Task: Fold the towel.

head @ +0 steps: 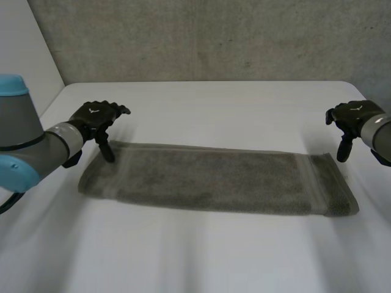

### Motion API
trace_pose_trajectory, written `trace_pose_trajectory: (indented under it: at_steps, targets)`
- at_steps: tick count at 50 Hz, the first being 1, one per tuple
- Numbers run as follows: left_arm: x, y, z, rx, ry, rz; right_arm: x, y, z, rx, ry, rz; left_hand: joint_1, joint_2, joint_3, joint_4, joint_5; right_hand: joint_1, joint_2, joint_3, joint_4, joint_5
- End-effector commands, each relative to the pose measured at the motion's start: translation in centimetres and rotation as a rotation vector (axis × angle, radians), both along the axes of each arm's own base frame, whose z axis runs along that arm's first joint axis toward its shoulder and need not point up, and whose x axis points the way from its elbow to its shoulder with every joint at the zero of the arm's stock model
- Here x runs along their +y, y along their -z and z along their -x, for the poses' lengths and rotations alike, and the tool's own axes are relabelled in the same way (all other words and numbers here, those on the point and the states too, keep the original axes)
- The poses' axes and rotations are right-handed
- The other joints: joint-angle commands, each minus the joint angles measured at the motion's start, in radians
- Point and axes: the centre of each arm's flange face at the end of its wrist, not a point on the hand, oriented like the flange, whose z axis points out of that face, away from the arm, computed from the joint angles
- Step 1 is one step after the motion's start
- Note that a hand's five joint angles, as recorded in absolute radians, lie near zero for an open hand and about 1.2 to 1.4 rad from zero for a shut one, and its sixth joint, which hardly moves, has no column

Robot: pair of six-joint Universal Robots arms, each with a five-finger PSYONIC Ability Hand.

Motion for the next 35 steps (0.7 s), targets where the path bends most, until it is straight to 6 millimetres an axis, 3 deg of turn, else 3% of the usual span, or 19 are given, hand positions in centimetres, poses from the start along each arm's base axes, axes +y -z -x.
trace_pose_trajectory:
  at_steps: [1,5,10,13,18,23,30,31,32,33,34,35]
  targets:
    - [4.3,-1.1,-0.8,0.008,-0.002,-0.015,5.1,-0.9,0.4,-0.010,-0.041,0.039,-0.074,-0.069,-0.058,-0.069,-0.209,-0.020,-0.025,-0.025,-0.008,0.029]
    - [6.6,-0.8,-1.2,0.019,0.000,0.039,6.5,0.2,0.4,-0.014,-0.053,0.032,-0.063,-0.058,-0.046,-0.057,-0.198,0.027,0.022,0.022,0.039,0.076]
    - [7.9,0.3,-1.4,0.031,-0.002,0.109,7.6,2.5,0.7,-0.007,-0.055,-0.023,-0.063,-0.058,-0.046,-0.057,-0.198,0.050,0.045,0.046,0.063,0.099]
    - [8.3,1.1,-1.5,0.035,-0.003,0.133,7.8,5.0,1.6,-0.003,-0.060,-0.091,-0.063,-0.058,-0.046,-0.057,-0.198,0.071,0.066,0.066,0.083,0.120]
    - [8.5,1.6,-1.5,0.034,-0.003,0.129,7.3,7.3,2.3,0.021,-0.058,-0.146,-0.063,-0.058,-0.046,-0.057,-0.198,0.156,0.151,0.151,0.168,0.205]
    - [8.5,1.8,-1.6,0.034,-0.003,0.124,7.0,8.2,2.3,0.048,-0.074,-0.134,-0.072,-0.067,-0.055,-0.066,-0.206,0.308,0.303,0.303,0.321,0.357]
    - [8.6,2.2,-1.5,0.032,0.000,0.111,6.9,9.4,2.5,0.072,-0.073,-0.153,-0.077,-0.072,-0.061,-0.072,-0.212,0.344,0.339,0.339,0.356,0.393]
    - [8.6,2.2,-1.5,0.032,0.000,0.111,6.9,9.5,2.6,0.074,-0.071,-0.153,-0.077,-0.072,-0.061,-0.072,-0.212,0.486,0.481,0.482,0.499,0.535]
    - [8.6,2.2,-1.5,0.032,-0.002,0.111,6.7,9.4,2.7,0.072,-0.065,-0.146,-0.077,-0.072,-0.061,-0.072,-0.212,0.787,0.782,0.782,0.800,0.836]
    - [8.6,2.2,-1.5,0.032,0.000,0.111,6.7,9.4,2.7,0.072,-0.065,-0.146,-0.077,-0.072,-0.061,-0.072,-0.212,0.790,0.785,0.785,0.803,0.839]
    - [8.6,2.2,-1.5,0.032,0.000,0.111,6.4,9.3,3.0,0.070,-0.051,-0.143,-0.077,-0.072,-0.061,-0.072,-0.212,1.045,1.040,1.040,1.057,1.094]
    - [8.6,2.2,-1.5,0.032,0.000,0.112,6.4,9.3,3.0,0.070,-0.051,-0.143,-0.077,-0.072,-0.061,-0.072,-0.212,1.047,1.042,1.043,1.060,1.096]
